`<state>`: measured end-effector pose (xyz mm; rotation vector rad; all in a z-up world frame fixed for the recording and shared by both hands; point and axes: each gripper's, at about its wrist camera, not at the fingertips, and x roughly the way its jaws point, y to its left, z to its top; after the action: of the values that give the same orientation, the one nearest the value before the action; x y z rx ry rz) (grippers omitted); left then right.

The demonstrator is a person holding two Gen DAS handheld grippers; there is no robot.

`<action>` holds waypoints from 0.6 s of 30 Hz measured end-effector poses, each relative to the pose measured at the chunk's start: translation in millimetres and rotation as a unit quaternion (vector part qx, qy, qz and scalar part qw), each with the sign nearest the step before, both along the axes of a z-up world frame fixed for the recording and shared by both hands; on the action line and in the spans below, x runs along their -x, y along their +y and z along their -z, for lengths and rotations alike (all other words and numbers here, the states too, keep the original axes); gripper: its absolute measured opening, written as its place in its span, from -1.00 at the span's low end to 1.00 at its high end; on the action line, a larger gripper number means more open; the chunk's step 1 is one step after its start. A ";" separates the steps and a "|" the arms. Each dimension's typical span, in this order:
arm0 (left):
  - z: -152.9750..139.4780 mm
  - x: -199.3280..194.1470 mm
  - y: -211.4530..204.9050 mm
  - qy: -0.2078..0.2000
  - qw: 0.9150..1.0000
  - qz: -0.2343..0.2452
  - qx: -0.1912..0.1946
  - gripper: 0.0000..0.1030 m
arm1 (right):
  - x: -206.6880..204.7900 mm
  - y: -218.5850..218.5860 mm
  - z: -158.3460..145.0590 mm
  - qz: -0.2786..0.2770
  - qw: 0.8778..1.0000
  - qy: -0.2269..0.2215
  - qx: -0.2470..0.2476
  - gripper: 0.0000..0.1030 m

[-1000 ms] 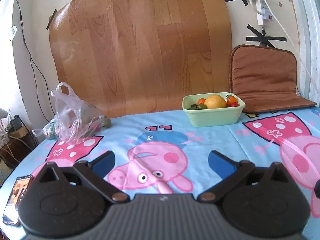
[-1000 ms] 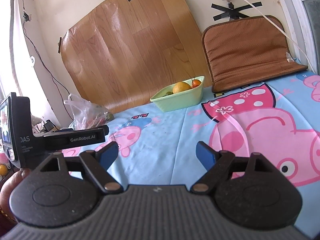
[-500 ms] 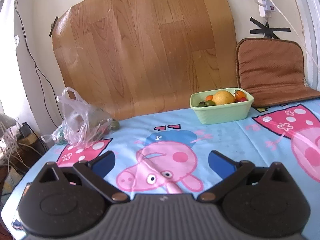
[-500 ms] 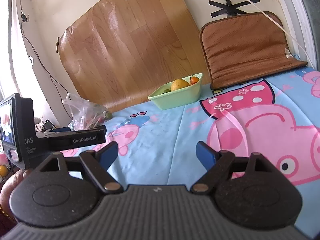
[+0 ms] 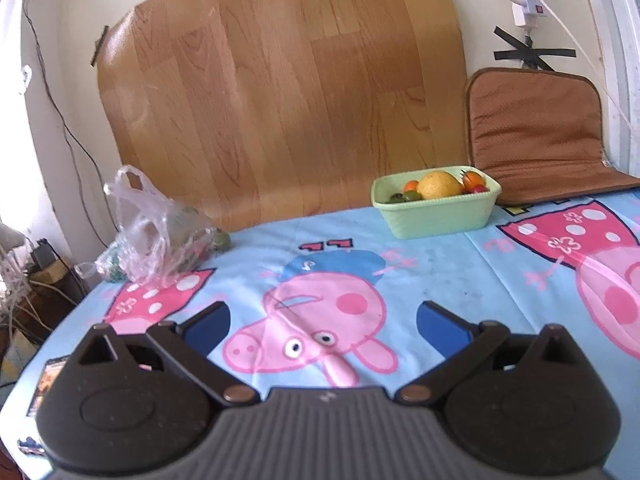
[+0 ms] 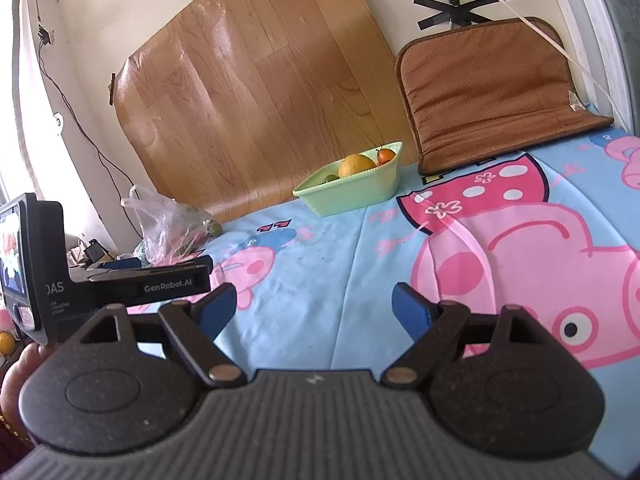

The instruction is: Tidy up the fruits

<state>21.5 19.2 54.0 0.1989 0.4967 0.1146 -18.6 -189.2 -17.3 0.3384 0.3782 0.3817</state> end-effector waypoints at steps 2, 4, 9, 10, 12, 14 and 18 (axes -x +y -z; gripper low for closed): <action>1.6 -1.1 -0.6 0.013 1.000 0.005 0.006 1.00 | -0.3 -0.1 0.0 0.000 1.000 0.000 0.000 0.68; 2.8 -1.6 -1.8 0.025 1.000 0.005 0.008 1.00 | -0.3 -0.2 -0.2 0.000 1.000 0.000 0.000 0.68; 1.9 -1.0 -3.9 0.046 0.999 0.010 0.018 1.00 | -0.1 0.1 0.2 0.005 1.000 -0.006 0.003 0.68; 1.5 -1.0 -4.1 0.049 0.999 0.012 0.021 1.00 | 0.3 0.2 0.3 0.006 1.000 -0.007 0.004 0.68; 1.2 -0.6 -5.3 0.053 0.998 0.017 0.026 1.00 | 0.5 0.6 0.5 0.006 1.000 -0.008 0.006 0.68; 1.4 -0.8 -6.8 0.057 0.998 0.020 0.028 1.00 | 0.2 0.7 0.5 0.006 1.000 -0.008 0.006 0.68; 3.6 -2.6 -8.9 0.072 0.996 0.026 0.036 1.00 | 0.3 0.2 0.7 0.008 1.000 -0.008 0.005 0.68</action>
<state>24.1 10.3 50.4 0.1504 0.6379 0.0317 -18.9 -189.0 -17.9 0.3285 0.3620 0.3671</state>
